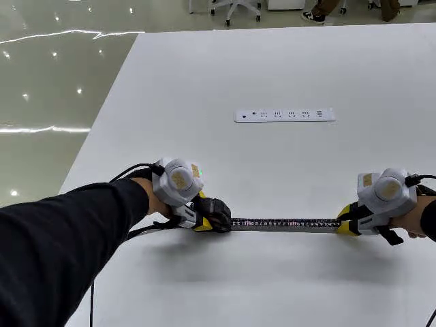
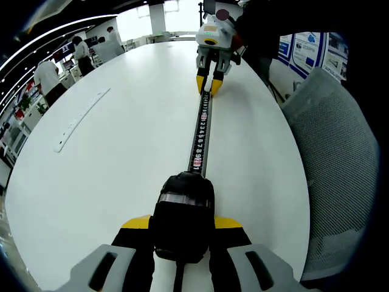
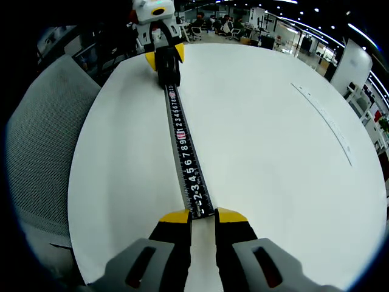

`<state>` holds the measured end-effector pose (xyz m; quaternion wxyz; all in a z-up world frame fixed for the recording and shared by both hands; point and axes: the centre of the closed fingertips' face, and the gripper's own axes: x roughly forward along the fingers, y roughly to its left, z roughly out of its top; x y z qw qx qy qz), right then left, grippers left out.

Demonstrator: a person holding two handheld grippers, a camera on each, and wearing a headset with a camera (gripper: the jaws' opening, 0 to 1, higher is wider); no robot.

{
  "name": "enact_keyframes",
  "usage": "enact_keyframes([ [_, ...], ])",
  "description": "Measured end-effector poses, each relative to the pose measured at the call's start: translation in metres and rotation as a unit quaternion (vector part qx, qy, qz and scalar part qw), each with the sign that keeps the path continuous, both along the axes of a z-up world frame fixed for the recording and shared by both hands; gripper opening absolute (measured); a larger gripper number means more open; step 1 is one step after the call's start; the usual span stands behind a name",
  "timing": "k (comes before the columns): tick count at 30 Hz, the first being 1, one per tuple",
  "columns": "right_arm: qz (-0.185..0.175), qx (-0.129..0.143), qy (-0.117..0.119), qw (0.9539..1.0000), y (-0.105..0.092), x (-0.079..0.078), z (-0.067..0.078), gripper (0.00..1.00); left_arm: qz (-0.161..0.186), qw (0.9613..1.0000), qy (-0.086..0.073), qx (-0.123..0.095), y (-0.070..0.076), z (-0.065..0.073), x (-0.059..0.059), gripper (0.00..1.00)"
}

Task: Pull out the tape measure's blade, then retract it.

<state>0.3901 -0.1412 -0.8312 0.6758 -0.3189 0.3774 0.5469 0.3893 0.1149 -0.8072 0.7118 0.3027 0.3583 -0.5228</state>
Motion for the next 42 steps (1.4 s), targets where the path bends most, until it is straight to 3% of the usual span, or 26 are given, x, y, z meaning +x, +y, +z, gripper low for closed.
enact_keyframes([
  [14,-0.009,0.012,0.003,0.9999,0.0,0.0,-0.001,0.09,0.001,1.0,0.001,-0.009,-0.001,0.0,0.0,0.31],
  [18,-0.017,0.017,0.0,0.9997,0.0,0.0,-0.001,0.1,-0.014,0.9995,-0.017,-0.02,-0.001,0.002,0.0,0.32],
  [21,-0.02,0.019,-0.021,0.9994,0.0,0.001,-0.001,0.11,-0.01,0.9994,-0.024,-0.024,0.0,0.002,0.0,0.33],
  [23,-0.042,0.024,-0.041,0.998,-0.001,0.004,0.001,0.12,0.006,0.9996,-0.023,-0.012,0.005,0.002,0.001,0.33],
  [25,-0.071,0.035,-0.058,0.9952,0.0,0.004,0.003,0.18,0.043,0.9975,-0.048,-0.03,0.008,0.011,0.009,0.4],
  [26,-0.081,0.045,-0.064,0.9936,0.0,0.004,0.006,0.24,0.059,0.9963,-0.05,-0.038,0.009,0.014,0.009,0.44],
  [28,-0.099,0.072,-0.082,0.9891,-0.001,0.007,0.014,0.35,0.096,0.9917,-0.054,-0.066,0.016,0.023,0.011,0.54],
  [30,-0.113,0.084,-0.093,0.9856,-0.003,0.003,0.023,0.38,0.131,0.9838,-0.073,-0.098,0.026,0.034,0.015,0.67],
  [31,-0.12,0.092,-0.095,0.9839,-0.004,0.0,0.027,0.4,0.142,0.9807,-0.062,-0.12,0.027,0.037,0.01,0.79],
  [32,-0.126,0.1,-0.098,0.982,-0.008,-0.001,0.03,0.42,0.163,0.9761,-0.037,-0.139,0.031,0.037,0.002,0.85],
  [34,-0.137,0.102,-0.105,0.9798,-0.014,-0.009,0.038,0.45,0.201,0.9684,-0.04,-0.142,0.048,0.035,-0.002,0.88],
  [35,-0.141,0.104,-0.108,0.9785,-0.016,-0.012,0.043,0.47,0.211,0.9646,-0.038,-0.154,0.05,0.035,-0.005,0.9],
  [36,-0.148,0.107,-0.112,0.9768,-0.018,-0.015,0.046,0.49,0.22,0.9601,-0.044,-0.167,0.054,0.037,-0.006,0.93],
  [37,-0.159,0.114,-0.111,0.9744,-0.021,-0.019,0.051,0.52,0.239,0.9507,-0.059,-0.189,0.059,0.042,-0.007,0.99],
  [39,-0.175,0.114,-0.115,0.9711,-0.028,-0.028,0.056,0.58,0.272,0.9381,-0.052,-0.208,0.068,0.048,-0.015,1.0],
  [40,-0.184,0.115,-0.119,0.9689,-0.031,-0.03,0.057,0.64,0.276,0.9348,-0.061,-0.215,0.071,0.051,-0.016,1.0],
  [41,-0.195,0.122,-0.121,0.9657,-0.034,-0.035,0.06,0.69,0.283,0.9287,-0.068,-0.23,0.071,0.059,-0.022,1.0],
  [42,-0.201,0.125,-0.12,0.9642,-0.037,-0.039,0.061,0.73,0.289,0.9262,-0.062,-0.234,0.073,0.06,-0.028,1.0],
])
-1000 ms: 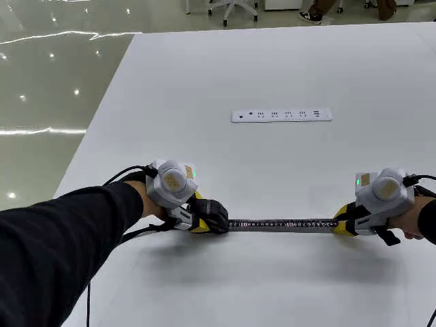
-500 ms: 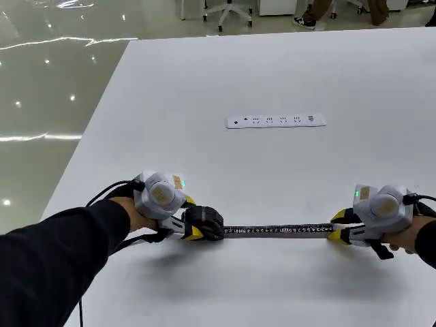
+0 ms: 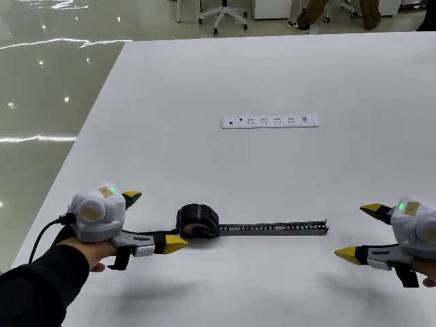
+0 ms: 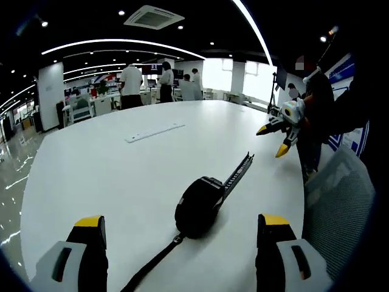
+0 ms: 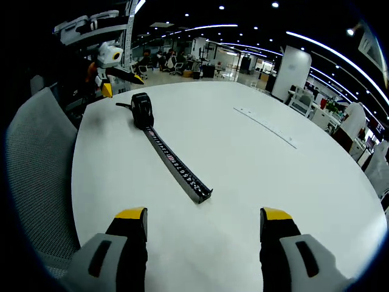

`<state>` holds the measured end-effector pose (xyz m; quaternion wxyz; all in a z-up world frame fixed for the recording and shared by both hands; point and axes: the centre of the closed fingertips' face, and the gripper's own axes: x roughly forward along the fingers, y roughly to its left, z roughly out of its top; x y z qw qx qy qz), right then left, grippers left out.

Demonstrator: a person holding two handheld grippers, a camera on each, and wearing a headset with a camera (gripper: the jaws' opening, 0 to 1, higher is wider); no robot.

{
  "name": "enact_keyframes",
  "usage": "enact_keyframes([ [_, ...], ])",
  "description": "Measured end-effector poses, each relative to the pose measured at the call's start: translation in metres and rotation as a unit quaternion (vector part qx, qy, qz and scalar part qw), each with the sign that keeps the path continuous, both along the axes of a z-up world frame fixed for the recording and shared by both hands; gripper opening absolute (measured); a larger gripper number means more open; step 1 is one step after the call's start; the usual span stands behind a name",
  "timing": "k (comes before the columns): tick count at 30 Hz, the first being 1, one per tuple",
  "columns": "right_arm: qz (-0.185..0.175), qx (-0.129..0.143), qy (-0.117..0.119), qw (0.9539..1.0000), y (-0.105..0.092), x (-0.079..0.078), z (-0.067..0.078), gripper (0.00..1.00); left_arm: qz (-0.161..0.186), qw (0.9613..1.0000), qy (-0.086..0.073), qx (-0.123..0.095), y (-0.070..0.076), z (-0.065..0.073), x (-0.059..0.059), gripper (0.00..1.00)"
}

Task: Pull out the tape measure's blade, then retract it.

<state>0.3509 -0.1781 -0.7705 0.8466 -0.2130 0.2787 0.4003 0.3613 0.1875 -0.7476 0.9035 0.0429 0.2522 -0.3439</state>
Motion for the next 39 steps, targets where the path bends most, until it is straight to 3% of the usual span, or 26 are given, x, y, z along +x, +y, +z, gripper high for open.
enact_keyframes([
  [2,-0.011,0.006,-0.001,0.9999,-0.007,-0.01,0.002,0.76,0.008,0.9999,0.006,0.014,0.006,-0.001,-0.015,1.0],
  [6,-0.033,0.018,0.006,0.9993,-0.02,-0.033,0.007,0.82,0.033,0.9993,0.016,0.01,0.017,0.004,-0.037,1.0],
  [7,-0.035,0.021,0.004,0.9991,-0.024,-0.041,0.01,0.82,0.043,0.9989,0.01,0.013,0.022,0.008,-0.043,1.0],
  [10,-0.049,0.025,0.005,0.9985,-0.038,-0.054,0.011,0.84,0.046,0.9987,0.016,0.015,0.031,0.011,-0.06,1.0],
  [12,-0.07,0.04,0.014,0.9966,-0.046,-0.059,0.012,0.85,0.052,0.9983,0.019,0.02,0.043,0.008,-0.067,1.0],
  [15,-0.091,0.047,0.001,0.9947,-0.054,-0.06,0.017,0.92,0.063,0.9977,0.024,0.011,0.053,0.006,-0.075,1.0],
  [23,-0.081,0.035,-0.006,0.996,-0.064,-0.065,0.022,1.0,0.074,0.9971,0.014,0.016,0.058,0.006,-0.081,1.0],
  [26,-0.073,0.037,-0.004,0.9967,-0.063,-0.067,0.025,1.0,0.074,0.997,0.013,0.018,0.058,0.005,-0.082,1.0],
  [28,-0.06,0.025,-0.005,0.9979,-0.063,-0.071,0.023,1.0,0.071,0.9972,0.013,0.016,0.058,0.007,-0.082,1.0],
  [39,-0.06,0.014,-0.007,0.9981,-0.074,-0.078,0.026,1.0,0.068,0.9975,0.017,0.011,0.054,0.012,-0.081,1.0],
])
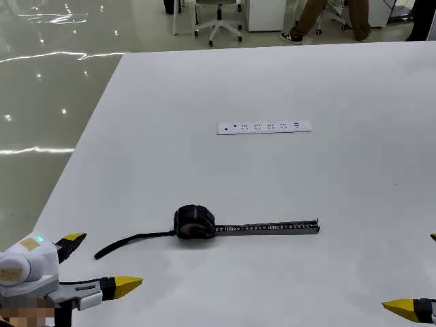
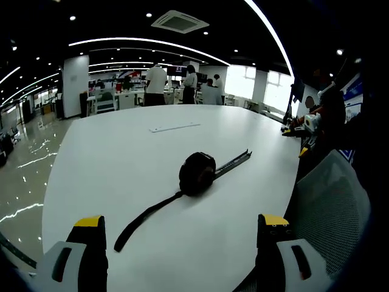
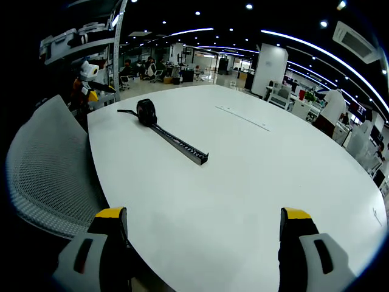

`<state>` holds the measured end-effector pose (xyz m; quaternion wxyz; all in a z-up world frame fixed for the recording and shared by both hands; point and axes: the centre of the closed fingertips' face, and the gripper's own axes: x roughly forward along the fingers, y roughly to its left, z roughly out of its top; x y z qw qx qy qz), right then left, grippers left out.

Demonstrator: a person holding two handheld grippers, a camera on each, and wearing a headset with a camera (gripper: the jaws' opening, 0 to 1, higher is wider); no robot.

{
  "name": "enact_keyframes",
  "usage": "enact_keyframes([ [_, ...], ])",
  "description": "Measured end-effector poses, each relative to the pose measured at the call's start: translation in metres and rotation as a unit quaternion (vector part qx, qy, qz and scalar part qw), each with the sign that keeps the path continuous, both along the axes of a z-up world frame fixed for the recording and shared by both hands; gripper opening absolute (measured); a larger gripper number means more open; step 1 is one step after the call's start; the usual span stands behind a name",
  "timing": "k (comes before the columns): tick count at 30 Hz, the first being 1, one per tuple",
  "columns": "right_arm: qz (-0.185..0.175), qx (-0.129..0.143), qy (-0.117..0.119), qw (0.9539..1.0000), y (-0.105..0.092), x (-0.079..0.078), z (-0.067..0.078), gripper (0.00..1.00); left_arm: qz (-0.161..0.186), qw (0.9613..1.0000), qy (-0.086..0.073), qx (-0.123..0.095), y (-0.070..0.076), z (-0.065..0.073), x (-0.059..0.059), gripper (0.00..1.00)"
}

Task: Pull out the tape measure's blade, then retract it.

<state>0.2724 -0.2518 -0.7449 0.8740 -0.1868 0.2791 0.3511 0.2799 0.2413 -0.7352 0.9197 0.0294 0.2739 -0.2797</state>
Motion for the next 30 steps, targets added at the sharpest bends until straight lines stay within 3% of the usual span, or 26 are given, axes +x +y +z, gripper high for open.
enact_keyframes([
  [6,0.002,-0.002,-0.009,1.0,-0.004,0.002,0.011,1.0,-0.003,1.0,-0.004,-0.007,-0.007,0.006,-0.002,1.0],
  [12,0.004,-0.006,-0.01,0.9999,-0.004,0.0,0.01,1.0,0.003,0.9999,-0.007,-0.011,-0.006,0.011,-0.001,1.0],
  [18,0.01,-0.005,-0.012,0.9999,0.0,-0.001,0.014,1.0,0.002,1.0,-0.003,0.001,-0.001,0.01,-0.003,1.0],
  [23,0.005,-0.001,-0.01,0.9999,-0.003,0.001,0.013,1.0,0.002,0.9999,-0.009,0.01,-0.002,0.009,-0.003,1.0],
  [30,0.012,-0.002,-0.004,0.9999,0.003,-0.002,0.011,1.0,0.01,0.9998,-0.015,0.008,0.003,0.01,-0.001,1.0],
])
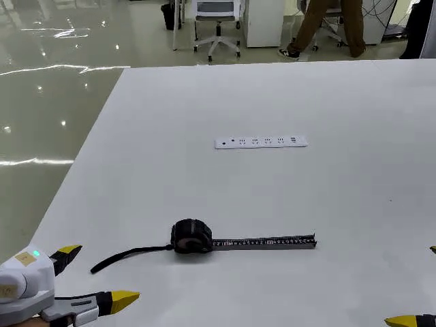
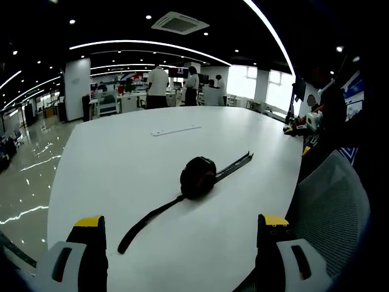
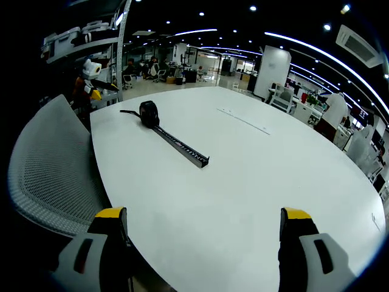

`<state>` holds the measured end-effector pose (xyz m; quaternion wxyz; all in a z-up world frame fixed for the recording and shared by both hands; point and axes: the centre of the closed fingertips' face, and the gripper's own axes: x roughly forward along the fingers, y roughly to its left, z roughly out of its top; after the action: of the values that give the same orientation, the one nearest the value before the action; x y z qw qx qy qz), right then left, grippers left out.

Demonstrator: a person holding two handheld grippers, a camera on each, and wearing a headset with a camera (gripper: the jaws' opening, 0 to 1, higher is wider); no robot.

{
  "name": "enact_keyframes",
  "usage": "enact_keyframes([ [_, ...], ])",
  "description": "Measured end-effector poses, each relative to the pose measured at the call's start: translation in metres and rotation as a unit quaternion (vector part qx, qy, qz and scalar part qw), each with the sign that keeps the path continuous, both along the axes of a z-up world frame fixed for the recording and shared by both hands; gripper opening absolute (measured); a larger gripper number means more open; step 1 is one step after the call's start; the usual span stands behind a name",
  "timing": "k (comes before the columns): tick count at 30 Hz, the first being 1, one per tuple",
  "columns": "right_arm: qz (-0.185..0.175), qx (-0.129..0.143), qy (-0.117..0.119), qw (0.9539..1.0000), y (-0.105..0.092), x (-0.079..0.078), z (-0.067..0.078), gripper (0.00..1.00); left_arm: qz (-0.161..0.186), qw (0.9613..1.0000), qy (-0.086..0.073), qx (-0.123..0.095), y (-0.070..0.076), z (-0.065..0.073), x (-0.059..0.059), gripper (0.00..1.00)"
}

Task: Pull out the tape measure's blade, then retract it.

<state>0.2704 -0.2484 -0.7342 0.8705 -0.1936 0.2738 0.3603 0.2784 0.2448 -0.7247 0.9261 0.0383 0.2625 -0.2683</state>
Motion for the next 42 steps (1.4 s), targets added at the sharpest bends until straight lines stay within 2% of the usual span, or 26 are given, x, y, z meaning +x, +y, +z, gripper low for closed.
enact_keyframes([
  [11,0.003,-0.002,0.003,1.0,0.001,0.001,-0.003,1.0,0.003,1.0,-0.006,-0.002,-0.001,0.004,0.0,1.0],
  [21,0.005,-0.006,0.005,1.0,0.001,0.001,-0.004,1.0,0.007,1.0,0.001,-0.002,-0.001,0.001,-0.001,1.0],
  [24,0.013,-0.013,0.006,0.9998,0.004,0.001,-0.004,1.0,0.016,0.9998,-0.001,-0.011,-0.004,0.006,0.005,1.0],
  [27,0.021,-0.02,0.003,0.9996,0.005,0.005,0.0,1.0,0.019,0.9998,0.001,-0.006,-0.009,0.008,0.012,1.0],
  [29,0.023,-0.021,0.003,0.9995,0.006,0.011,0.003,1.0,0.016,0.9999,-0.003,-0.003,-0.016,0.01,0.016,1.0],
  [37,0.059,-0.04,0.007,0.9974,0.022,0.03,0.004,1.0,0.029,0.9995,0.001,0.01,-0.043,0.002,0.033,1.0],
  [40,0.081,-0.047,0.006,0.9956,0.034,0.039,0.003,1.0,0.055,0.9985,0.004,-0.004,-0.053,-0.002,0.041,1.0],
  [42,0.095,-0.051,0.009,0.9941,0.04,0.043,0.002,1.0,0.065,0.9978,0.006,-0.005,-0.056,-0.007,0.048,1.0],
])
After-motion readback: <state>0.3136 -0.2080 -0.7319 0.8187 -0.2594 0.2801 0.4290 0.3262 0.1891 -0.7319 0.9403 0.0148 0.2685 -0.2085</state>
